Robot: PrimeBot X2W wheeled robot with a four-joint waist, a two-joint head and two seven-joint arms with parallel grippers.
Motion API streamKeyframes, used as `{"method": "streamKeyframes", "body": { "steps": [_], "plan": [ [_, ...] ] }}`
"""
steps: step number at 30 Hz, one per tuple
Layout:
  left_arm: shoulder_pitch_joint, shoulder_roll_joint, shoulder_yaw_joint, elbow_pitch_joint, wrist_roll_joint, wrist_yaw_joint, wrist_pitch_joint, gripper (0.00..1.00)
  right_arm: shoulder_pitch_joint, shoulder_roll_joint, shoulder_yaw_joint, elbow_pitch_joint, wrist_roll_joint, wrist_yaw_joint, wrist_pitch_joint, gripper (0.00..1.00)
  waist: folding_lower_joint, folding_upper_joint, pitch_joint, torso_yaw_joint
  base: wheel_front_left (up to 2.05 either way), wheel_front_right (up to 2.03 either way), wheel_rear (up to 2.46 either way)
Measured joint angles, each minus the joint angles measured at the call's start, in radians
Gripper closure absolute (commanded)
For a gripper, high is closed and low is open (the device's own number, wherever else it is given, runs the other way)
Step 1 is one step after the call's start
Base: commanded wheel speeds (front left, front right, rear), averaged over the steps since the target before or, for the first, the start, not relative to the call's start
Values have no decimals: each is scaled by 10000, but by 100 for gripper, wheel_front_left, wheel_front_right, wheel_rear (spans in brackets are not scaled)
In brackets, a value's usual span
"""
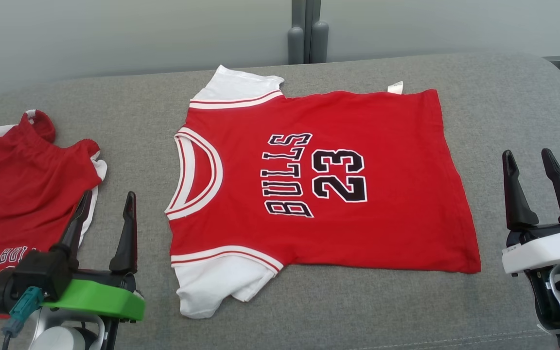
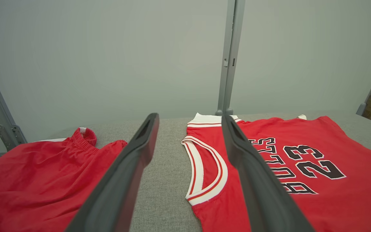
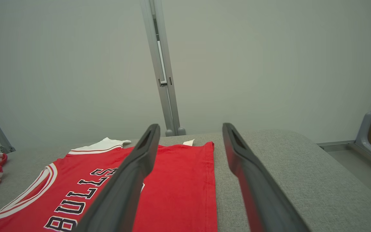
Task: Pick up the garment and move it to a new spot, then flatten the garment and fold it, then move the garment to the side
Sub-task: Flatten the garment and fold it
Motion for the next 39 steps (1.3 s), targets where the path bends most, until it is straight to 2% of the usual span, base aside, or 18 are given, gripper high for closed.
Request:
{"method": "streamKeyframes", "body": {
  "steps": [25, 34, 39],
  "plan": [
    [129, -324, -73, 249, 0, 29, -40, 0, 549, 359, -351, 10, -136, -84, 0, 0, 0, 0, 82, 51, 0, 0, 0],
    [640, -286, -880, 497, -209, -591, 420, 0, 1024, 537, -328, 744, 125, -121, 2, 0, 0, 0, 378, 85, 0, 0, 0],
    [907, -286, -1099, 872, -393, -767, 744, 0, 1098, 596, -224, 1145, 328, 33, 6, 0, 0, 0, 473, 142, 0, 0, 0]
  ]
}}
